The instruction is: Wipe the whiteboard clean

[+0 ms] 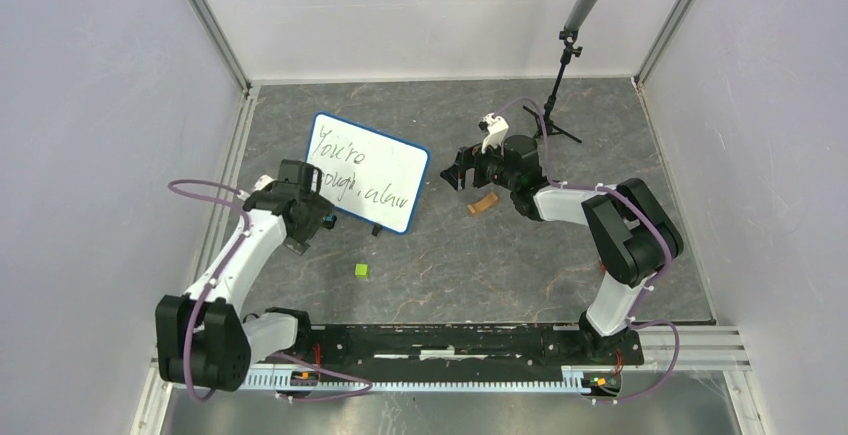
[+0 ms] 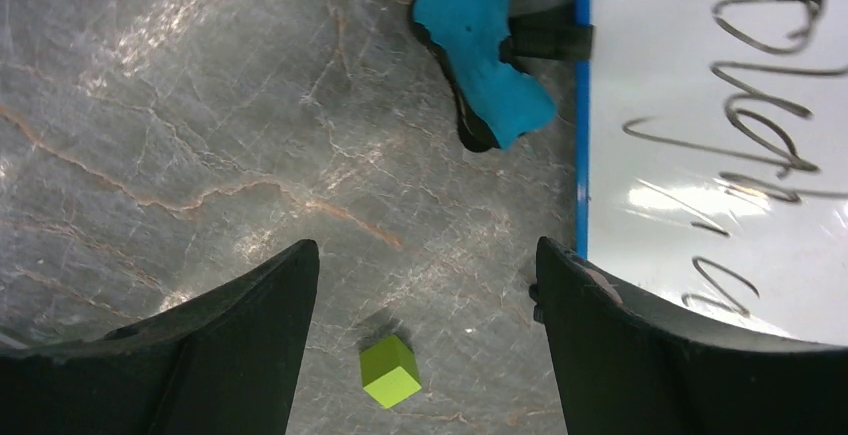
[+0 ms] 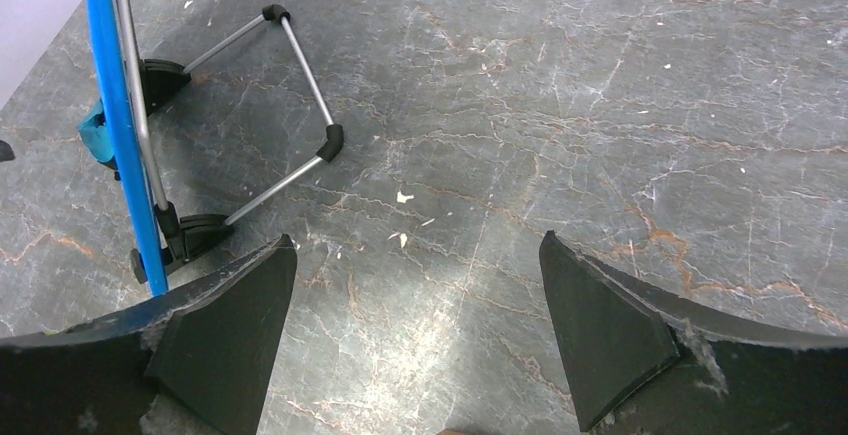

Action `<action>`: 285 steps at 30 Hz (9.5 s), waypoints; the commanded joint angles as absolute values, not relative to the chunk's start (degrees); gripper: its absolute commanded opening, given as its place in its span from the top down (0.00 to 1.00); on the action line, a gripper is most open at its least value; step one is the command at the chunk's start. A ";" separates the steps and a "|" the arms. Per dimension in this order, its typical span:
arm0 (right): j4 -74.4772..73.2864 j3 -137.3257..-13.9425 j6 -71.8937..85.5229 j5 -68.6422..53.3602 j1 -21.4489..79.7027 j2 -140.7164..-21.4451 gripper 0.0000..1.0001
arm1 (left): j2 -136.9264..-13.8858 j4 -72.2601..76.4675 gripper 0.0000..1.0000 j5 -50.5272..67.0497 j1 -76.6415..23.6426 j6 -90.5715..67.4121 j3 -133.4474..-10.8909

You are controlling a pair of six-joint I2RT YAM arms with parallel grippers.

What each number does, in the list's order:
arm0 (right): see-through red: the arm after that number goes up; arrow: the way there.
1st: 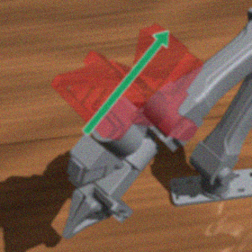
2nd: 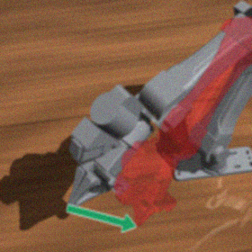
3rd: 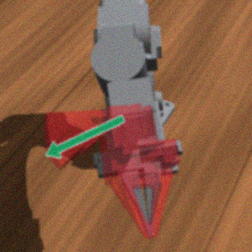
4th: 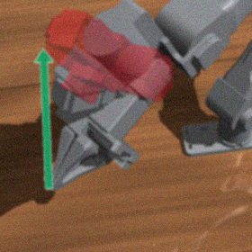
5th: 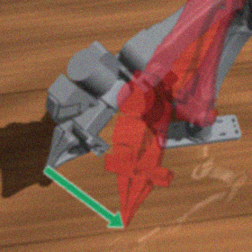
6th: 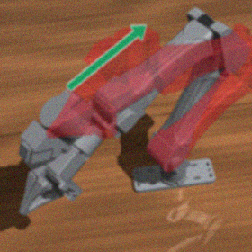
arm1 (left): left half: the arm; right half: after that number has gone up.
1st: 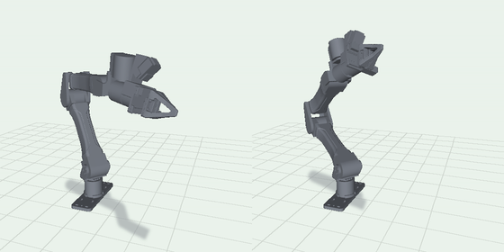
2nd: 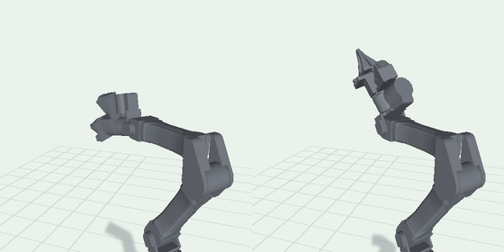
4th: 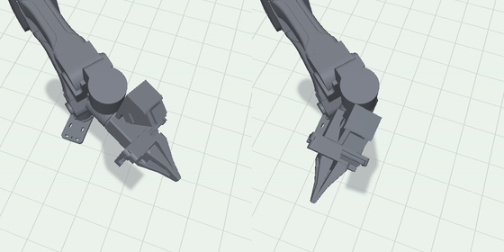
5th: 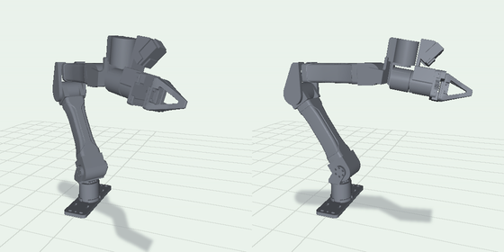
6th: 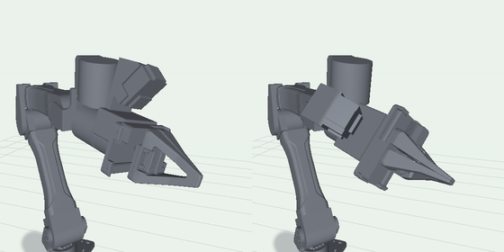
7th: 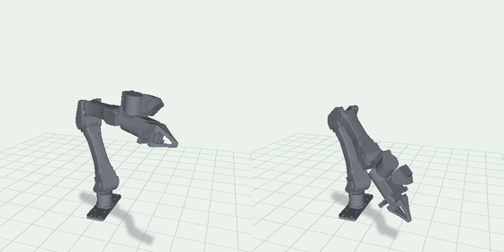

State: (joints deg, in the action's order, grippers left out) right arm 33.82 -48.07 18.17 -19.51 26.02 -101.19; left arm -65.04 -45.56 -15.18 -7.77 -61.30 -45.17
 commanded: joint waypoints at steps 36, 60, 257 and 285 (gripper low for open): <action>39.68 -45.35 21.69 -20.74 23.03 -99.67 0.03 | -88.41 -36.41 0.31 -19.34 -3.71 -72.96 -48.69; 41.33 -44.86 23.63 -21.34 22.76 -100.28 0.03 | -70.84 -40.03 0.15 -18.65 -3.77 -32.30 -49.64; 54.87 -52.91 32.88 -31.87 33.32 -109.67 1.00 | -74.65 -3.89 0.81 -16.03 -18.78 -35.34 -39.20; 57.22 -52.56 34.39 -33.05 33.31 -110.30 1.00 | -78.90 0.27 0.83 -22.70 -38.05 -29.84 -45.91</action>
